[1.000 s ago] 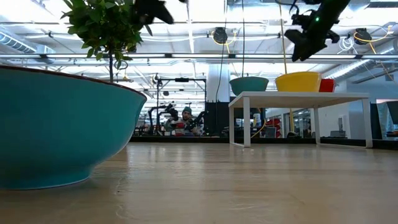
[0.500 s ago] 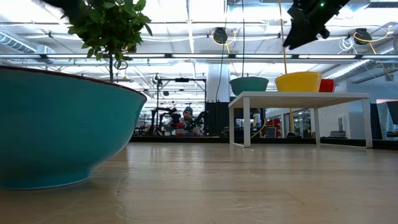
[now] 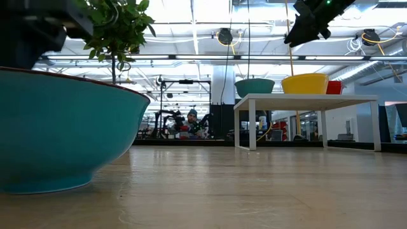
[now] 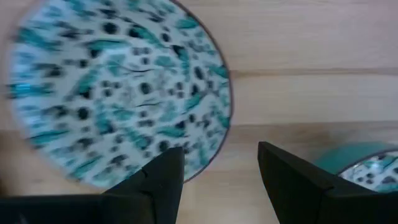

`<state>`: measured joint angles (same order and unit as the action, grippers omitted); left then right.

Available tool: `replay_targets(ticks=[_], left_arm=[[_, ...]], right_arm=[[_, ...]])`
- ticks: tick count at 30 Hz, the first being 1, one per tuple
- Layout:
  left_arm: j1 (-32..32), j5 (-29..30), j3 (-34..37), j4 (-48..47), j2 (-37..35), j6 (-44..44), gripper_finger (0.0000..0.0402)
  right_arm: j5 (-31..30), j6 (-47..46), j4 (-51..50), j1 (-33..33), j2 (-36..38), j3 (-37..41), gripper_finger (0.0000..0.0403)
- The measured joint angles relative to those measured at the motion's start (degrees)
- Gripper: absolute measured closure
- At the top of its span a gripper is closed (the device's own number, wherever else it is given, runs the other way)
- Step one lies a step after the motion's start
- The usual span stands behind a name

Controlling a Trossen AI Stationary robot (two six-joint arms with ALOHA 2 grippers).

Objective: Pick & Place Mini bowls
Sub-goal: Stack the blue bowl on the blue bowl on the shelf

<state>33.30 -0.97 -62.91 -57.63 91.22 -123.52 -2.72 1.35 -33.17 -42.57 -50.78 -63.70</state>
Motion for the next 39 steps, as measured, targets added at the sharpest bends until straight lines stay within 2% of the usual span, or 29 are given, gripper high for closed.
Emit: replay_targets(ticks=[8, 11, 14, 18, 20, 23, 25, 29, 34, 39], left_arm=[[-0.26, 1.26, 7.22, 8.81, -0.02, 0.34, 0.0193], [-0.26, 1.29, 8.78, 9.46, -0.02, 1.03, 0.0209], [-0.45, 1.4, 9.84, 9.8, -0.02, 3.02, 0.0256], [-1.29, 1.25, 9.92, 9.27, -0.24, 6.4, 0.0353], [-1.65, 0.91, 9.6, 7.73, -0.62, 8.05, 0.0382], [-2.59, 1.43, 8.58, 7.74, -0.22, 10.37, 0.0372], [-3.49, 3.77, 7.94, 8.21, -0.11, 12.31, 0.0364], [-5.7, 7.86, 6.97, 11.22, -0.15, 17.9, 0.0372], [-10.47, 15.2, 6.85, 25.19, 0.33, 25.51, 0.0389], [-17.42, 16.1, 7.04, 36.63, 3.16, 36.32, 0.0378]], right_arm=[[0.07, 1.3, -0.02, 0.0, 0.0, 0.0, 0.0233], [1.61, 1.3, -0.03, 0.0, 0.0, 0.0, 0.0234], [3.52, 1.3, -0.02, 0.0, 0.0, 0.0, 0.0234], [4.35, 1.3, -0.03, 0.0, 0.0, 0.0, 0.0234], [4.37, 1.21, -0.02, 0.0, 0.0, 0.0, 0.0234], [4.36, 0.91, -0.04, 0.0, 0.0, 0.0, 0.0234], [4.35, 0.89, -0.02, 0.0, 0.0, 0.0, 0.0234], [4.37, 0.89, -0.02, 0.0, 0.0, 0.0, 0.0239], [4.35, 0.87, 0.28, 0.0, 0.0, 0.0, 0.0249], [4.37, 0.85, 1.66, 0.0, -0.02, 0.0, 0.026]])
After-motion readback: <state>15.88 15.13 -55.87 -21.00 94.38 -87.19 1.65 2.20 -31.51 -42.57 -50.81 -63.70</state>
